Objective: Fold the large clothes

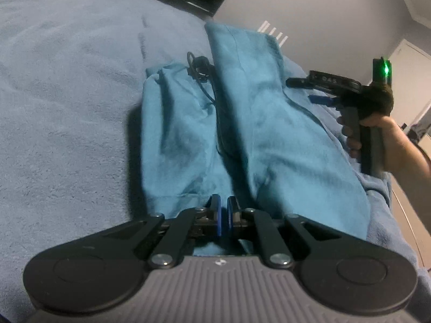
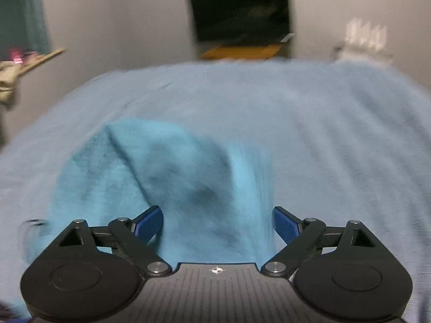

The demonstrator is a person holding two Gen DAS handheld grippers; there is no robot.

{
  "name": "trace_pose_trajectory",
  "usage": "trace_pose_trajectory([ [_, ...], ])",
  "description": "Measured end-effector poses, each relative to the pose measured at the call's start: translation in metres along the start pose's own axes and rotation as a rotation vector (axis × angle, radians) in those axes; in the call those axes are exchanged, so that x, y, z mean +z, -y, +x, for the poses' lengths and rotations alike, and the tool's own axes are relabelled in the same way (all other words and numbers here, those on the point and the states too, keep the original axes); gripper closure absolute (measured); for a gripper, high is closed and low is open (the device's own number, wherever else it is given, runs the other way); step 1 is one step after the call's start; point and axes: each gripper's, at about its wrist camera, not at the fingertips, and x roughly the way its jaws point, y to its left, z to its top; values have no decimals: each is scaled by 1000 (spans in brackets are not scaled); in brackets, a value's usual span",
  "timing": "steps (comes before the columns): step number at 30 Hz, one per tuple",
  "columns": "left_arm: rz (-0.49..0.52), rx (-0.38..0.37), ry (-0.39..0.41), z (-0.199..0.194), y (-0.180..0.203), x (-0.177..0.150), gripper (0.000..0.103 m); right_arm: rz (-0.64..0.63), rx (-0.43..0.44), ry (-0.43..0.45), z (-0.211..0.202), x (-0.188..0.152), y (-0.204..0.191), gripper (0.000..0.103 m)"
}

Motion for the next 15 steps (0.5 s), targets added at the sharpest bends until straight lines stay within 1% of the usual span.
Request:
trace_pose_trajectory([
  [1,17,8,1,0,1,0,99,13,-12,50,-7,-3,1,12],
  [2,36,18,-1,-1,3,-3,99,22,2,107,-14,-6,-2,12],
  [4,45,26,1,0,2,-3,99,35,19,177,-22,-9,-11,16],
  [5,41,26,-1,4,7,-3,99,46,8,188,-27,-14,-2,23],
  [6,39,25,0,3,8,-6,99,59,0,196,-25,-12,-11,35],
  [7,38,25,0,1,12,-7,99,69,3,200,-22,-12,-17,39],
  [9,42,27,0,-1,8,-7,99,75,18,178,-7,-8,-43,49],
  [11,53,34,0,2,9,-10,99,46,39,128,13,-5,-73,50],
  [12,58,38,-2,6,11,-11,99,25,57,92,27,-1,-99,50],
  [13,62,40,-4,7,11,-11,99,2,80,53,37,0,-115,50],
  [15,58,41,-11,9,11,-10,99,-53,123,11,51,-1,-148,50],
])
